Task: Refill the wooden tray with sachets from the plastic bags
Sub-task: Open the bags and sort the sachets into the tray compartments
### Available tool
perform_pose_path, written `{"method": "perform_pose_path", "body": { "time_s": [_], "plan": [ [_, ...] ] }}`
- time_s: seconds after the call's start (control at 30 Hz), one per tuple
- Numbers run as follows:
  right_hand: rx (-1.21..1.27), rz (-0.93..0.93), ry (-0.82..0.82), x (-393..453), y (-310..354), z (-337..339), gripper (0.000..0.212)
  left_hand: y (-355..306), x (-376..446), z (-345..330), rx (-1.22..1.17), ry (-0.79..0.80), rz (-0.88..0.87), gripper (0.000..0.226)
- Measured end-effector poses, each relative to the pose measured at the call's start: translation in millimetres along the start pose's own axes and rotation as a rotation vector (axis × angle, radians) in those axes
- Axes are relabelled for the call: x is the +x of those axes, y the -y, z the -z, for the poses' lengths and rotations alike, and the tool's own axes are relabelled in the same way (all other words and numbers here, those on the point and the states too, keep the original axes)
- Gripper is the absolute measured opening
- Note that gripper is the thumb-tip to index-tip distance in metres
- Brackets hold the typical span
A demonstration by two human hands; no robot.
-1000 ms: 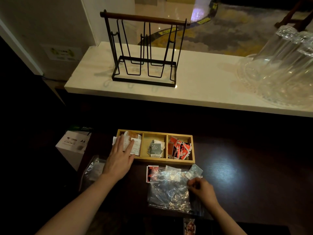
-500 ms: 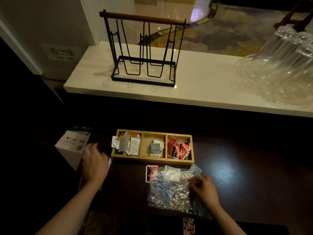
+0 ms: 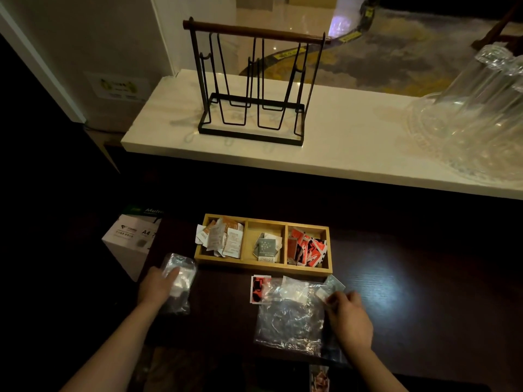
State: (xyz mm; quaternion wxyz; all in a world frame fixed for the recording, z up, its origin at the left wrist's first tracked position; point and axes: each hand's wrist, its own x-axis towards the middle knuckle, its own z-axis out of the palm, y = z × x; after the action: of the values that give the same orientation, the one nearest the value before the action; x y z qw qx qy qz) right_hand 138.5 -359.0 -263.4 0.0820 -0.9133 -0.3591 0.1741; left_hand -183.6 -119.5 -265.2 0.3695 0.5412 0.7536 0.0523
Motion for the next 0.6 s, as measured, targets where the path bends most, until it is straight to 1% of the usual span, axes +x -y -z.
{"method": "perform_pose_path", "body": {
  "time_s": [0.1,0.17,0.27,0.33,0.43,0.5,0.6],
  "plan": [
    [-0.007,-0.019,-0.059,-1,1,3,0.027,-4,-13,5,-0.102,-0.036,-0.055,0.038],
    [0.017,-0.030,-0.114,-2,6,9,0.026,-10,-26,10,-0.146,-0.055,-0.120,0.029],
    [0.100,-0.017,-0.190,-3,16,21,0.023,-26,-49,21,-0.205,-0.075,-0.217,0.024],
    [0.184,0.005,-0.200,-3,24,29,0.021,-40,-67,30,-0.233,-0.058,-0.289,0.023],
    [0.399,0.074,-0.166,-6,49,46,0.011,-67,-100,42,-0.282,0.050,-0.427,0.020],
    [0.580,0.160,-0.111,-11,76,61,0.017,-89,-123,45,-0.342,0.127,-0.486,0.016],
    [0.791,0.322,0.041,-25,121,88,0.023,-116,-152,35,-0.380,0.203,-0.556,0.013]
  ]
}}
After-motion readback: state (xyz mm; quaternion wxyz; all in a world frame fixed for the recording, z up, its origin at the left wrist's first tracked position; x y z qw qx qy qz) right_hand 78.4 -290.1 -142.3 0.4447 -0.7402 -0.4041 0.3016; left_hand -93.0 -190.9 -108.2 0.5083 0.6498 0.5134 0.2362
